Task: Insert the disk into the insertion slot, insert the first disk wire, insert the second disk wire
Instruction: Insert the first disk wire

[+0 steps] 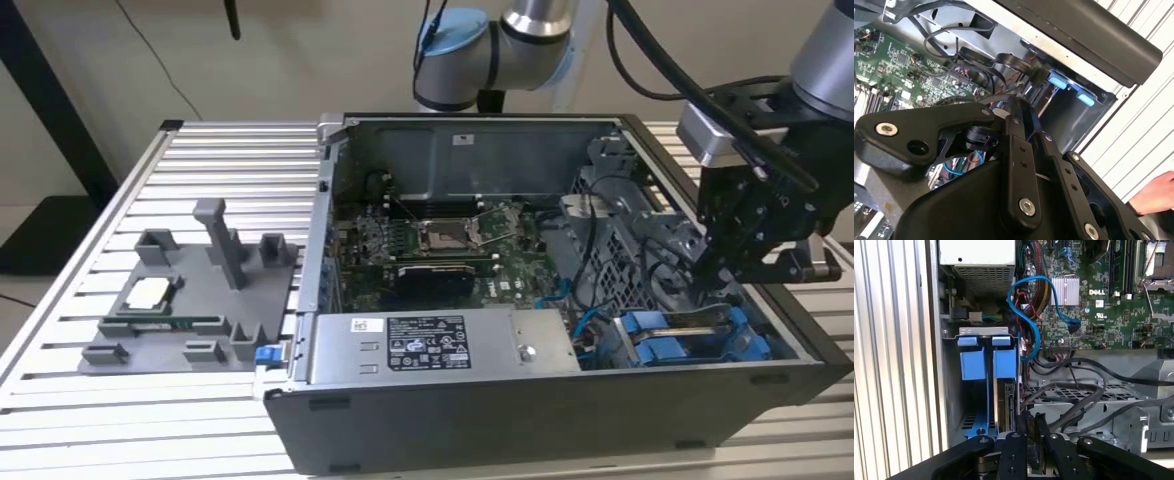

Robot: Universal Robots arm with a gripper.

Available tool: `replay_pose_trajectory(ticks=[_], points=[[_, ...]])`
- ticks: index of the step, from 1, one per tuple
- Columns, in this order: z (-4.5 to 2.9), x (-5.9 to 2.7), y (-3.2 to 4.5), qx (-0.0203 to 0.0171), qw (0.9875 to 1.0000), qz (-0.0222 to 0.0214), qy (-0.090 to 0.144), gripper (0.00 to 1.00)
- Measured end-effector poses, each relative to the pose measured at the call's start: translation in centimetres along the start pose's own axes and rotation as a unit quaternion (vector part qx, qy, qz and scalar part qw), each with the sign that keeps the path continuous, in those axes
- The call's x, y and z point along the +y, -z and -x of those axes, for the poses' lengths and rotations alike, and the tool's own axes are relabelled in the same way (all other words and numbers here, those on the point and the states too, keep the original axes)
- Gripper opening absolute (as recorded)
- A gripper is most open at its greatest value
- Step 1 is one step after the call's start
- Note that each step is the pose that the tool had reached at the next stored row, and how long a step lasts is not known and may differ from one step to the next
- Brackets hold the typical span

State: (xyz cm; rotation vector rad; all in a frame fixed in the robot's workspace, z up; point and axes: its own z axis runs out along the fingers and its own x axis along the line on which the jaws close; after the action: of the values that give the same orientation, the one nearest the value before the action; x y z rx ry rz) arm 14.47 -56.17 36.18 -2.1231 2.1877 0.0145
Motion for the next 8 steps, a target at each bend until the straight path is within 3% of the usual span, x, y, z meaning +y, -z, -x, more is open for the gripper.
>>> replay_pose_trajectory(ticks=[8], points=[[-0.15, 0.0, -0.74, 0.0036, 0.9999, 0.0027, 0.011, 0.2]])
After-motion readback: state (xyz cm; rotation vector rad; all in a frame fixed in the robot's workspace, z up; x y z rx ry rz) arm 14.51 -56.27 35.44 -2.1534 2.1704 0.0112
